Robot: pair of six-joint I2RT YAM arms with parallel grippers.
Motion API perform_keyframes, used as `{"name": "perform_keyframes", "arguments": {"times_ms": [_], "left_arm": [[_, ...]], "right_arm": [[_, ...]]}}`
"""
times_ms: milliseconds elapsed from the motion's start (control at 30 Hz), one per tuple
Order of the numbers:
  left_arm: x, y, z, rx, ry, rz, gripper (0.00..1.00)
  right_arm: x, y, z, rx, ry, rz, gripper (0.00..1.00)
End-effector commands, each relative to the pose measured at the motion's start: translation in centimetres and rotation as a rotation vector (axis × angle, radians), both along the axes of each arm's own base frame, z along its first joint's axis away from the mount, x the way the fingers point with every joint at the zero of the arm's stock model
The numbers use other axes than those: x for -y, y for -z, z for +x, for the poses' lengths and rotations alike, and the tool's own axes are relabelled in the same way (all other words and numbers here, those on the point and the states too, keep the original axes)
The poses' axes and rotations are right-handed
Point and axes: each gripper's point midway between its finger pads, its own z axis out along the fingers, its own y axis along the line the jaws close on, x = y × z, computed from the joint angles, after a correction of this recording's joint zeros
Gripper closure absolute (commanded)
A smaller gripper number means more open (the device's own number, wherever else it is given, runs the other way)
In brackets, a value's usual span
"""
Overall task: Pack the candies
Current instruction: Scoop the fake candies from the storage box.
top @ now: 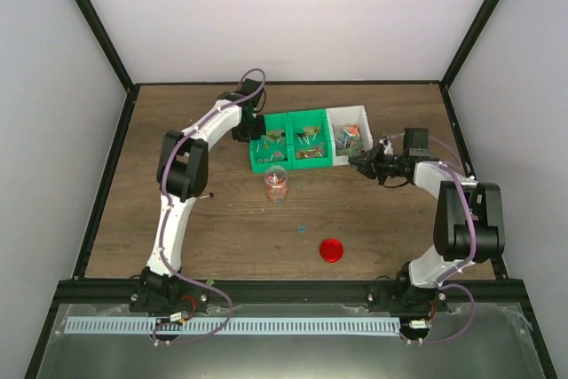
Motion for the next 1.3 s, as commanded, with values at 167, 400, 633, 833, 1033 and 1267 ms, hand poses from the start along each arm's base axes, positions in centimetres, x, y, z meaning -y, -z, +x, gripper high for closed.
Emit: {"name": "perform_keyframes", "arguments": {"times_ms": [167, 400, 633, 833, 1033, 1267], "left_arm": [[1.8, 2.3, -0.1, -0.037, 0.003, -0.074, 0.96], [1.7, 1.9, -0.2, -0.036, 0.015, -0.071, 0.96], [1.4, 1.5, -0.6, -0.034, 0.031, -0.055, 0.96], [1.4, 1.5, -0.9, -0.044, 0.037, -0.057, 0.96], [1.3, 1.1, -0.8, -0.035, 0.026, -0.057, 0.96], [1.2, 1.0, -0.4, -0.022, 0.003, -0.054, 0.96]], "right_arm": [[0.7, -1.5, -0.6, 0.117, -0.028, -0.087, 0.99], [1.4, -1.5, -0.9, 0.156, -0.03, -0.173, 0.99], [2.2, -1.2, -1.6, 0.167, -0.017, -0.231, 0.99], [2.0, -1.4, -1.7, 0.166, -0.001, -0.193, 0.99], [3.3, -3.1, -1.6, 0.175, 0.056, -0.186, 0.99], [3.3, -4.7, -1.9, 0.218, 0.048, -0.139, 0.99]]}}
